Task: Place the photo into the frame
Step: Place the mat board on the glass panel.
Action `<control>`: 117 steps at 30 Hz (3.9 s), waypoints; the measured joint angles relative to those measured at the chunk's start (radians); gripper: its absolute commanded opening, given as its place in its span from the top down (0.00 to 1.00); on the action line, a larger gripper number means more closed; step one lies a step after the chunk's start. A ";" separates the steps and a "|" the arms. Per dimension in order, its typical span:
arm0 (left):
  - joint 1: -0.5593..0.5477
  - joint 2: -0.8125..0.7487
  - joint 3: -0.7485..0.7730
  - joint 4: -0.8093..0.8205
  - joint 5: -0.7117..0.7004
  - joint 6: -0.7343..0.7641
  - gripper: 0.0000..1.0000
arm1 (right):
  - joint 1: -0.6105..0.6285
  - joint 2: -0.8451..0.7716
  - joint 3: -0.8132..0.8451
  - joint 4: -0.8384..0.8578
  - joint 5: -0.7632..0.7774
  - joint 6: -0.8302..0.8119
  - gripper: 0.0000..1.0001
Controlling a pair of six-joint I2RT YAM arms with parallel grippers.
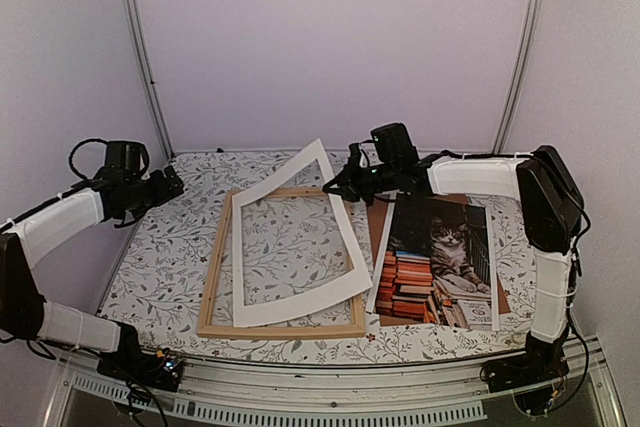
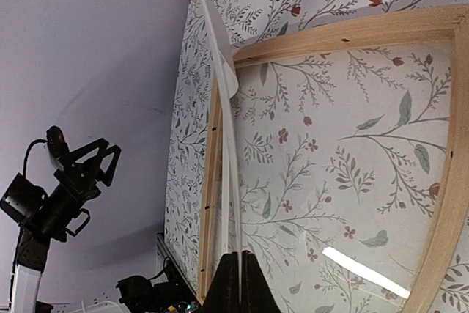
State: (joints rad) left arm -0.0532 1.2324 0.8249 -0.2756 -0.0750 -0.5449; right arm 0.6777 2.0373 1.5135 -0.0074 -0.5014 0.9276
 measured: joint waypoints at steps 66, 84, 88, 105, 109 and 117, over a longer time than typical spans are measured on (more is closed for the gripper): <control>-0.158 0.310 -0.107 0.183 0.201 -0.033 0.01 | 0.027 -0.006 -0.251 0.132 0.185 0.056 1.00; -0.170 0.320 -0.116 0.199 0.221 -0.044 0.00 | 0.058 0.066 -0.185 0.136 0.187 0.060 1.00; -0.170 0.320 -0.116 0.204 0.221 -0.047 0.00 | 0.065 0.066 -0.183 0.136 0.195 0.061 1.00; -0.172 0.320 -0.116 0.204 0.221 -0.047 0.00 | 0.070 0.067 -0.183 0.119 0.203 0.059 0.74; -0.172 0.320 -0.116 0.204 0.221 -0.047 0.00 | 0.071 0.068 -0.183 0.108 0.204 0.056 0.70; -0.172 0.320 -0.116 0.204 0.221 -0.047 0.00 | 0.076 0.068 -0.183 0.073 0.211 0.044 0.62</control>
State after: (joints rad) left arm -0.2256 1.5524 0.7086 -0.0711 0.1459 -0.5915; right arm 0.7540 2.1052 1.3308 0.0654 -0.2901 0.9714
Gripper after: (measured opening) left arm 0.996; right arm 0.361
